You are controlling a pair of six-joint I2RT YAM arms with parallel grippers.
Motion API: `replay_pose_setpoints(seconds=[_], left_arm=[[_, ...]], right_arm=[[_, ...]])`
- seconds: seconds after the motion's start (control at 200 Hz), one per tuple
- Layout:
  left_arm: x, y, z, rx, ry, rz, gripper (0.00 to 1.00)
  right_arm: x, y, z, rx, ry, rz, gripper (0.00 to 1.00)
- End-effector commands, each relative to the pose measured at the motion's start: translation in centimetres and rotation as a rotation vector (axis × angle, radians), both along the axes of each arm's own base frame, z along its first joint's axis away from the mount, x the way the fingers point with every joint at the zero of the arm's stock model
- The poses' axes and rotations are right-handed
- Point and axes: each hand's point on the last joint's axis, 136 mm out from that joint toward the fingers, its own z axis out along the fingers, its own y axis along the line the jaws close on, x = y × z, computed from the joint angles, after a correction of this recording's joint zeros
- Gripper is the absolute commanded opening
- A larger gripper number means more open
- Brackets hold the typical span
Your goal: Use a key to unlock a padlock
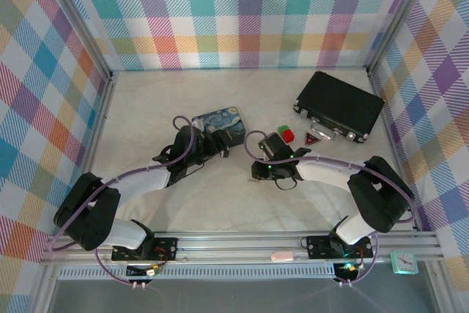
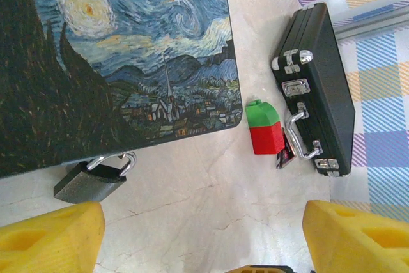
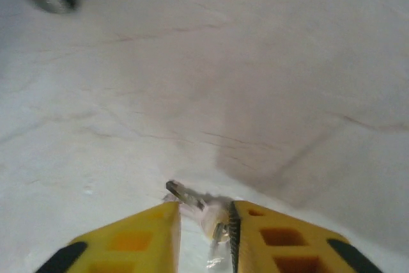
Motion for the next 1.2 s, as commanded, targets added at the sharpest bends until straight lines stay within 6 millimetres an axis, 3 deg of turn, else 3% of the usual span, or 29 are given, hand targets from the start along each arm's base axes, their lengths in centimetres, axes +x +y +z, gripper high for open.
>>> replay_pose_setpoints(seconds=[0.0, 0.09, 0.315, 0.58, 0.855, 0.96, 1.09, 1.195], left_arm=[[0.5, -0.2, 0.6, 0.030, -0.025, -0.003, 0.81], [0.6, 0.0, 0.6, 0.043, -0.027, 0.003, 0.81], [0.5, 0.4, 0.7, 0.064, -0.031, 0.018, 0.82], [0.3, 1.3, 0.5, 0.094, -0.032, 0.043, 0.83], [0.1, 1.9, 1.0, 0.106, -0.045, 0.056, 0.83], [-0.1, 2.2, 1.1, 0.112, -0.048, 0.066, 0.83], [-0.2, 2.4, 1.3, 0.114, -0.053, 0.067, 0.83], [-0.1, 2.3, 1.7, 0.102, -0.065, 0.065, 0.83]], right_arm=[[0.2, -2.4, 0.4, -0.151, -0.026, -0.028, 0.40], [0.3, -1.8, 1.0, -0.147, -0.046, 0.001, 0.46], [-1.3, 0.1, 0.0, -0.191, 0.006, 0.076, 0.48], [-2.5, -1.9, -1.5, -0.323, 0.061, -0.028, 0.46], [-3.6, -2.7, -4.3, -0.385, 0.160, -0.087, 0.35], [-3.8, -2.7, -5.0, -0.367, 0.170, -0.105, 0.22], [-3.1, -1.9, -3.9, -0.312, 0.123, -0.101, 0.00], [-1.8, -0.7, -1.5, -0.213, 0.029, -0.068, 0.00]])
